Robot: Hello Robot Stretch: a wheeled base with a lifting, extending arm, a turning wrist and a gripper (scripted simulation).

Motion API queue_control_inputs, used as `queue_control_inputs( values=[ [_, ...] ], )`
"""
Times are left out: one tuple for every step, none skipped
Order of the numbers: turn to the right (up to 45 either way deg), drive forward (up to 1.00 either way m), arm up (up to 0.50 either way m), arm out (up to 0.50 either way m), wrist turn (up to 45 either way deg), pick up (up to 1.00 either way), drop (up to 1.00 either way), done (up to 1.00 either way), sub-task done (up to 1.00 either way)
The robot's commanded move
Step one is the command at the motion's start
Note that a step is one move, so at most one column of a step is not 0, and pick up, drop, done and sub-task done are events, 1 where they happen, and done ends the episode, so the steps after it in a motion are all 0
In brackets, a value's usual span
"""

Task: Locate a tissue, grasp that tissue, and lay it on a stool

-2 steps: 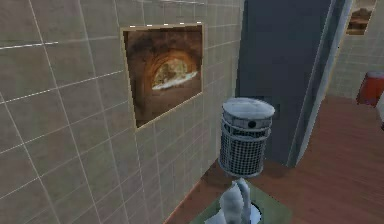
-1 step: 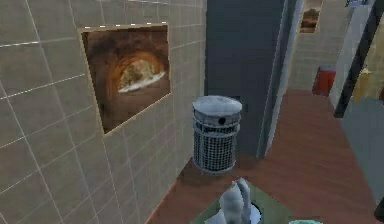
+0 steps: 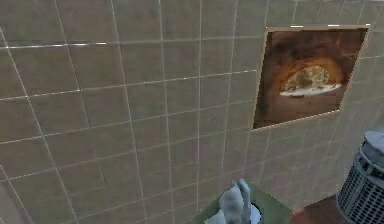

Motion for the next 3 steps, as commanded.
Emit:
queue_control_inputs(
  values=[
    [-45.0,0.0,0.0,0.0,0.0,0.0,0.0,0.0,0.0],
    [-45.0,0.0,0.0,0.0,0.0,0.0,0.0,0.0,0.0],
    [-6.0,0.0,0.0,0.0,0.0,0.0,0.0,0.0,0.0]
  ],
)
